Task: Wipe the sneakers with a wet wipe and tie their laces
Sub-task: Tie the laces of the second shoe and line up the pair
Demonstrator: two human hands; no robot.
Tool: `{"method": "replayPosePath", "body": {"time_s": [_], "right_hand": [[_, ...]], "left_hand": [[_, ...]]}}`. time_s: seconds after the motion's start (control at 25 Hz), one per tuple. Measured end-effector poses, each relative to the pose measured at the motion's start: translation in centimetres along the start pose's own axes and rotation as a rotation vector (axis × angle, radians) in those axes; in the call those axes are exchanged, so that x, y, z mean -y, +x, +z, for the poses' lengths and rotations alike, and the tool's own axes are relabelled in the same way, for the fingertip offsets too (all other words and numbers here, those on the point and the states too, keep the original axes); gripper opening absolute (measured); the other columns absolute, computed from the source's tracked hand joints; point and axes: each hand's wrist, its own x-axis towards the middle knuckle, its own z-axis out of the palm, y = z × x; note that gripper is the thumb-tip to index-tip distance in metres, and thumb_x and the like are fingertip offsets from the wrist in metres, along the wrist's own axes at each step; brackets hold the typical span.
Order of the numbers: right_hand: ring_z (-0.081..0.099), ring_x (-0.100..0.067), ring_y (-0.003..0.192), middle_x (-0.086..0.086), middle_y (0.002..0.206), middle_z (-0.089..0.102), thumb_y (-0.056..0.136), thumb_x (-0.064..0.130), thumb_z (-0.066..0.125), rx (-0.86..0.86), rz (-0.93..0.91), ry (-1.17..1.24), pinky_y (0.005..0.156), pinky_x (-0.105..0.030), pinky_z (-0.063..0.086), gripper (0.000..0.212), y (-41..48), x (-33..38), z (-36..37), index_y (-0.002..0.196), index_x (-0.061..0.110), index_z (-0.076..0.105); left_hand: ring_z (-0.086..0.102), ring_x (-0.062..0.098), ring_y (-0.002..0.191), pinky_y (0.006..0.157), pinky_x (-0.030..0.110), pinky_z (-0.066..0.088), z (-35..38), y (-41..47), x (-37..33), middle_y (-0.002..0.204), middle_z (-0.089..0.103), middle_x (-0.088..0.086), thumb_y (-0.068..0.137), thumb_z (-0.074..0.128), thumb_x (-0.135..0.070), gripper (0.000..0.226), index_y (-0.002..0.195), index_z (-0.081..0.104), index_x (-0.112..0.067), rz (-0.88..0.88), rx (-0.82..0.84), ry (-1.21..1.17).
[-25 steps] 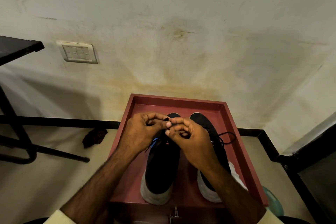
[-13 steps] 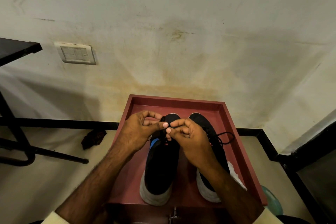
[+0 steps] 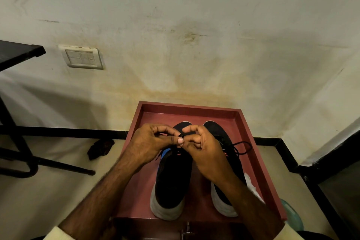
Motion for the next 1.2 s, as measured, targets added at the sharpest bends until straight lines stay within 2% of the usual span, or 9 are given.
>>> {"method": "replayPosePath", "body": {"time_s": [0.12,0.28,0.44,0.6,0.68,0.8,0.92,1.04,1.2], "right_hand": [[0.077,-0.007,0.092,0.003,0.098,0.079,0.097,0.026,0.073,-0.012,-0.055,-0.095,0.084,-0.024,0.061,0.030,-0.3,0.5,-0.2,0.122,0.022,0.057],[0.074,0.000,0.094,0.007,0.096,0.078,0.098,0.025,0.072,0.004,-0.174,-0.253,0.080,-0.010,0.053,0.033,-0.4,1.3,-0.8,0.125,0.024,0.055],[0.074,-0.001,0.097,0.008,0.100,0.078,0.095,0.016,0.074,0.056,-0.262,-0.335,0.084,-0.018,0.058,0.032,-0.5,1.3,-1.0,0.124,0.024,0.061],[0.073,-0.003,0.093,0.013,0.099,0.077,0.095,0.021,0.073,-0.010,-0.306,-0.462,0.084,-0.027,0.061,0.021,-0.4,0.5,-0.9,0.117,0.024,0.073],[0.068,-0.002,0.089,0.017,0.095,0.071,0.097,0.027,0.070,-0.035,-0.300,-0.538,0.082,-0.028,0.058,0.016,-0.3,0.3,-1.1,0.111,0.026,0.076],[0.057,-0.002,0.095,0.016,0.096,0.057,0.101,0.037,0.064,0.011,-0.220,-0.609,0.083,-0.020,0.046,0.017,-0.1,0.2,-1.4,0.107,0.028,0.077],[0.058,-0.002,0.109,0.009,0.110,0.060,0.103,0.030,0.063,0.150,-0.078,-0.413,0.098,-0.024,0.047,0.018,0.3,0.5,-1.7,0.100,0.020,0.078],[0.060,-0.002,0.119,0.012,0.121,0.061,0.095,0.030,0.075,0.233,-0.004,-0.242,0.109,-0.029,0.049,0.006,0.0,0.7,-1.6,0.097,0.024,0.076],[0.063,-0.003,0.112,0.013,0.116,0.065,0.096,0.040,0.071,0.033,-0.198,-0.495,0.100,-0.035,0.054,0.021,-0.3,-0.2,-1.1,0.103,0.022,0.078]], "left_hand": [[0.079,0.018,0.085,0.086,0.032,0.063,0.2,0.0,-0.1,0.087,0.081,0.005,0.072,0.088,-0.021,0.023,0.094,0.082,-0.015,-0.014,-0.012,0.016],[0.076,0.015,0.075,0.080,0.030,0.061,0.4,0.1,0.0,0.078,0.079,0.005,0.065,0.090,-0.034,0.029,0.090,0.083,-0.021,-0.066,-0.043,0.012],[0.065,0.007,0.059,0.064,0.023,0.052,0.4,0.1,0.1,0.065,0.073,0.002,0.065,0.086,-0.049,0.033,0.081,0.083,-0.021,-0.080,-0.059,0.083],[0.059,0.005,0.050,0.054,0.019,0.048,0.6,0.5,0.2,0.059,0.071,-0.001,0.067,0.086,-0.053,0.037,0.073,0.080,-0.017,-0.094,-0.083,0.193],[0.058,0.002,0.048,0.051,0.016,0.047,0.5,0.5,0.0,0.056,0.070,-0.004,0.066,0.084,-0.054,0.036,0.072,0.080,-0.019,-0.069,-0.062,0.237],[0.058,-0.003,0.048,0.050,0.010,0.046,0.1,0.6,-0.4,0.057,0.071,-0.005,0.070,0.085,-0.044,0.027,0.080,0.082,-0.019,-0.035,-0.022,0.281],[0.061,0.003,0.052,0.053,0.015,0.049,0.0,0.9,0.0,0.061,0.073,0.000,0.075,0.084,-0.045,0.024,0.078,0.081,-0.021,-0.039,-0.031,0.270],[0.059,0.002,0.050,0.053,0.016,0.047,0.4,0.9,0.4,0.058,0.069,-0.003,0.078,0.081,-0.048,0.032,0.073,0.078,-0.016,-0.082,-0.043,0.213],[0.057,0.008,0.055,0.055,0.020,0.046,0.2,0.9,1.0,0.061,0.068,0.001,0.081,0.079,-0.053,0.040,0.068,0.075,-0.016,-0.165,-0.015,0.189]]}}
